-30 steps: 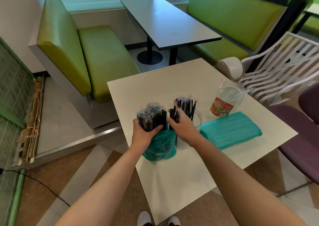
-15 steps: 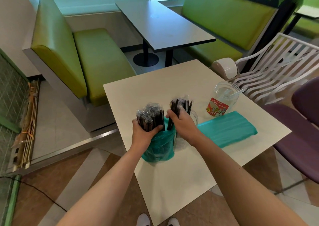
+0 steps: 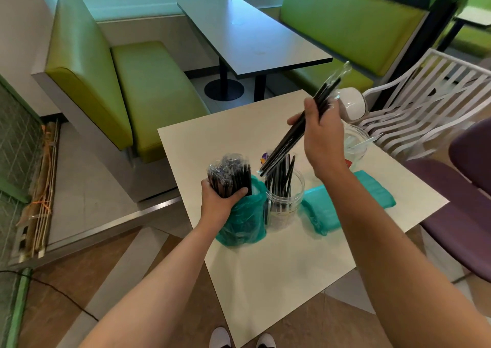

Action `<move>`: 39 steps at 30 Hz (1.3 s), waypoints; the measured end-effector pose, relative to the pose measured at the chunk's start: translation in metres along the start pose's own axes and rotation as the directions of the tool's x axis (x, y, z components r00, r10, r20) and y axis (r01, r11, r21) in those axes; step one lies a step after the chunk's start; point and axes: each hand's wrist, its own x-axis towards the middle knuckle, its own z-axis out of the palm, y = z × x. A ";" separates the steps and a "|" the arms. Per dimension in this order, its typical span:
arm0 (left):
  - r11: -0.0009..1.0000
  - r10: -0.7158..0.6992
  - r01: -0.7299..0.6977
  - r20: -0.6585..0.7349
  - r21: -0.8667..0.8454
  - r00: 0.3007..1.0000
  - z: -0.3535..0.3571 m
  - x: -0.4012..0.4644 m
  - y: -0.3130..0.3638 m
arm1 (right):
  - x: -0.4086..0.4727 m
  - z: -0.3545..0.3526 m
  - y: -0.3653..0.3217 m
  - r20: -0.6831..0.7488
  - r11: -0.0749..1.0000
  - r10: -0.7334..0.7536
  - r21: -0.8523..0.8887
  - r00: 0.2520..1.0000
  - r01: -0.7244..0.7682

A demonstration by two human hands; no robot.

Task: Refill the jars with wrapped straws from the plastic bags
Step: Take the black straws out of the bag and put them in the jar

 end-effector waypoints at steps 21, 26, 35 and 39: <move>1.000 -0.021 0.021 -0.014 -0.007 1.000 -0.001 0.006 -0.005 | -0.038 0.044 0.112 0.228 0.834 0.317 -0.530 0.921 -0.155; 0.999 -0.036 0.036 -0.006 -0.017 0.999 -0.004 0.006 -0.006 | -0.044 0.046 0.112 0.160 0.829 0.291 -0.535 0.943 -0.164; 0.998 -0.057 0.058 0.016 -0.030 0.998 -0.008 0.004 -0.001 | -0.052 0.042 0.106 0.032 0.932 0.186 -0.324 0.982 -0.166; 0.998 -0.055 0.056 0.021 -0.030 0.998 -0.010 0.004 -0.001 | -0.062 0.045 0.101 -0.001 0.934 0.052 -0.355 0.999 -0.049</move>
